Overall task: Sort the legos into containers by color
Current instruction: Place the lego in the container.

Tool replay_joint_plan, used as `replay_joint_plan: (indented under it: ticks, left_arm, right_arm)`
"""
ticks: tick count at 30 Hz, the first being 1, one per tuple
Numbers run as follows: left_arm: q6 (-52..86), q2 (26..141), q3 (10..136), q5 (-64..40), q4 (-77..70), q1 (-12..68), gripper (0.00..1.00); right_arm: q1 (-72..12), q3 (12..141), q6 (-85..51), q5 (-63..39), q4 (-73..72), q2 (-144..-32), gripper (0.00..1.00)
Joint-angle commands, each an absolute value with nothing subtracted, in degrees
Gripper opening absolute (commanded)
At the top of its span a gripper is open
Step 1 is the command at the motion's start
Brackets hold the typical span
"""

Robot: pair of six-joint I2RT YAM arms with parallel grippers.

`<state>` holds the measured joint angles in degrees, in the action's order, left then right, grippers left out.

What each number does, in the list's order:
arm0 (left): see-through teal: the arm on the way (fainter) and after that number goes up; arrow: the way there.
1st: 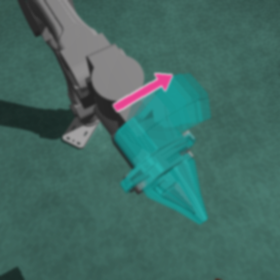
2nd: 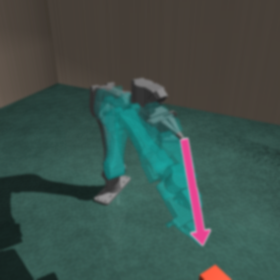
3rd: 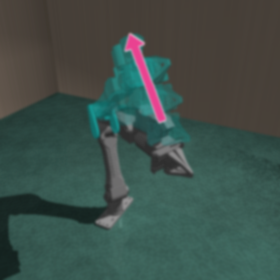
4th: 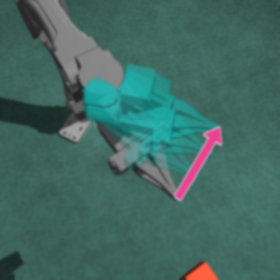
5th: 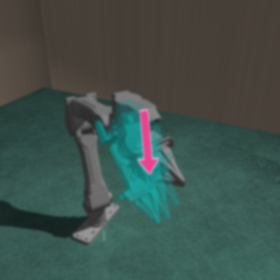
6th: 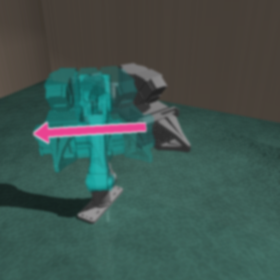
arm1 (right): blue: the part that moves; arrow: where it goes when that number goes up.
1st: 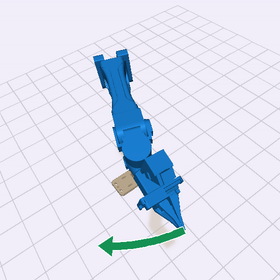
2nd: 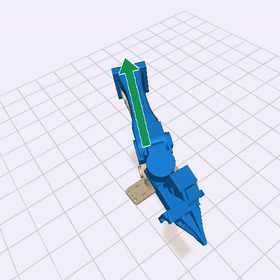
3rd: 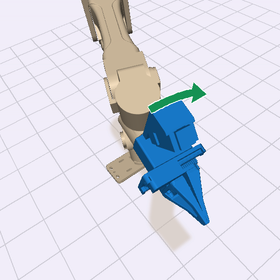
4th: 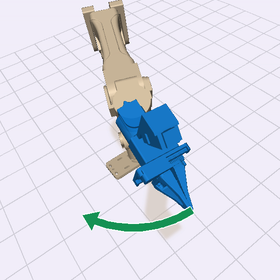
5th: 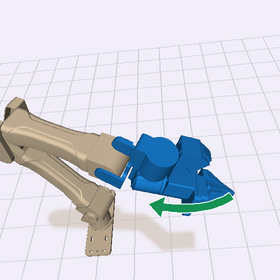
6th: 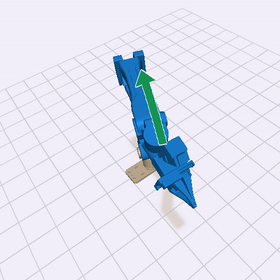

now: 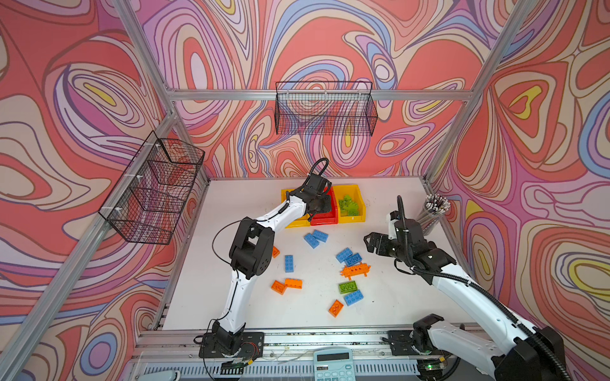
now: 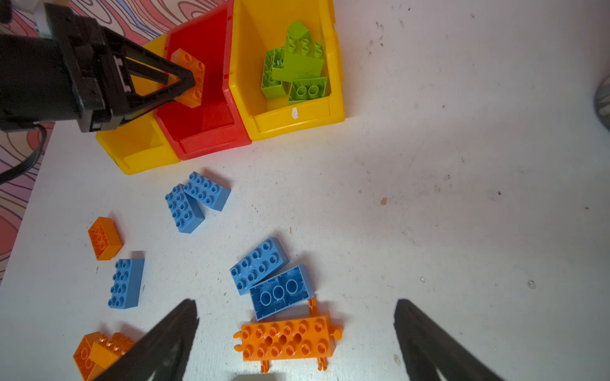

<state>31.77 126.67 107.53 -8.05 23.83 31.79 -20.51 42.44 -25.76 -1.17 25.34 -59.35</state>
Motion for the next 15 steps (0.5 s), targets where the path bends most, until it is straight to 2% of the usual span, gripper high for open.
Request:
replay_joint_plan:
  ticks: [1, 9, 15]
  left_arm:
    - [32.31, 126.38, 108.86, -8.56, 24.2, 31.64, 0.13]
    - [29.14, 115.0, 96.9, -1.22, 21.49, 31.23, 0.13]
    - [28.8, 108.46, 87.66, 0.51, 21.71, 25.71, 0.13]
  right_arm:
    - [-20.82, 44.1, -25.5, -0.16, 26.63, -58.63, 0.98]
    - [-20.83, 44.65, -25.54, -0.33, 26.12, -59.31, 0.98]
    - [-20.81, 44.91, -25.52, -1.11, 24.84, -60.86, 0.98]
